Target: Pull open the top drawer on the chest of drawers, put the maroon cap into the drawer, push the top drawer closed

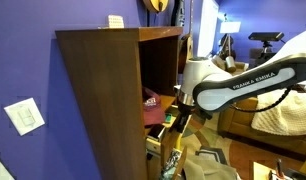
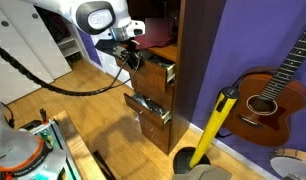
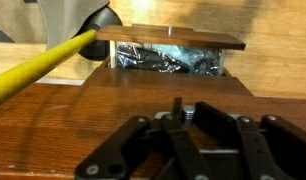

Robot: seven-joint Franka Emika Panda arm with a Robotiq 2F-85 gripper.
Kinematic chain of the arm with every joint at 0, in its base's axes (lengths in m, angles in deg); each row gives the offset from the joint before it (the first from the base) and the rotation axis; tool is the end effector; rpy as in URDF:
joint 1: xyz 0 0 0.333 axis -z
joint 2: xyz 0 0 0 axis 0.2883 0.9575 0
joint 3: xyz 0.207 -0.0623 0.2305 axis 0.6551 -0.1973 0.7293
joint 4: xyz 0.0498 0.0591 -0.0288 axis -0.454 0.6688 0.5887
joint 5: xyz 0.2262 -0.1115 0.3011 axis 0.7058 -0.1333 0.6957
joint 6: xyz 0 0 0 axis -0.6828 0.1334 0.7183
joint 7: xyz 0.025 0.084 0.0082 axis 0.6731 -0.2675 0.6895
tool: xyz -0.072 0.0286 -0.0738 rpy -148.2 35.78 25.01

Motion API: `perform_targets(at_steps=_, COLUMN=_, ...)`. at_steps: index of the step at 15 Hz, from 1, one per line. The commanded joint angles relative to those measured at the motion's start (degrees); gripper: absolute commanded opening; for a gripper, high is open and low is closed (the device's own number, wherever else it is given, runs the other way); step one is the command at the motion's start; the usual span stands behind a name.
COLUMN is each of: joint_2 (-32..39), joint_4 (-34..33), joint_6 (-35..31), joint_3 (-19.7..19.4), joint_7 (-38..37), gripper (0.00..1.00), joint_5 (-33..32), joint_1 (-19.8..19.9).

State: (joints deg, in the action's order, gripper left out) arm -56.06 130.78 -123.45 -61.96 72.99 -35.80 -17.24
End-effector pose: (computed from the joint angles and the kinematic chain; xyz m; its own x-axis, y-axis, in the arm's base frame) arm 0.4794 -0.0185 0.4267 0.9732 0.1808 0.1420 0.1775 -0.9835 0.0358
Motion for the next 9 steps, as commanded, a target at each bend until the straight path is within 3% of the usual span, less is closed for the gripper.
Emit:
perform_targets(at_steps=1, joint_2=-3.81, joint_4=3.66, joint_6=5.69, joint_3=0.63, joint_7=0.87, gripper=0.05, joint_5=-3.02, joint_1=0.24)
perform_targets(at_steps=9, joint_2=-9.09, joint_4=8.30, joint_6=7.39, joint_3=0.84, joint_7=-2.14, gripper=0.05, joint_5=-3.63, joint_1=0.18)
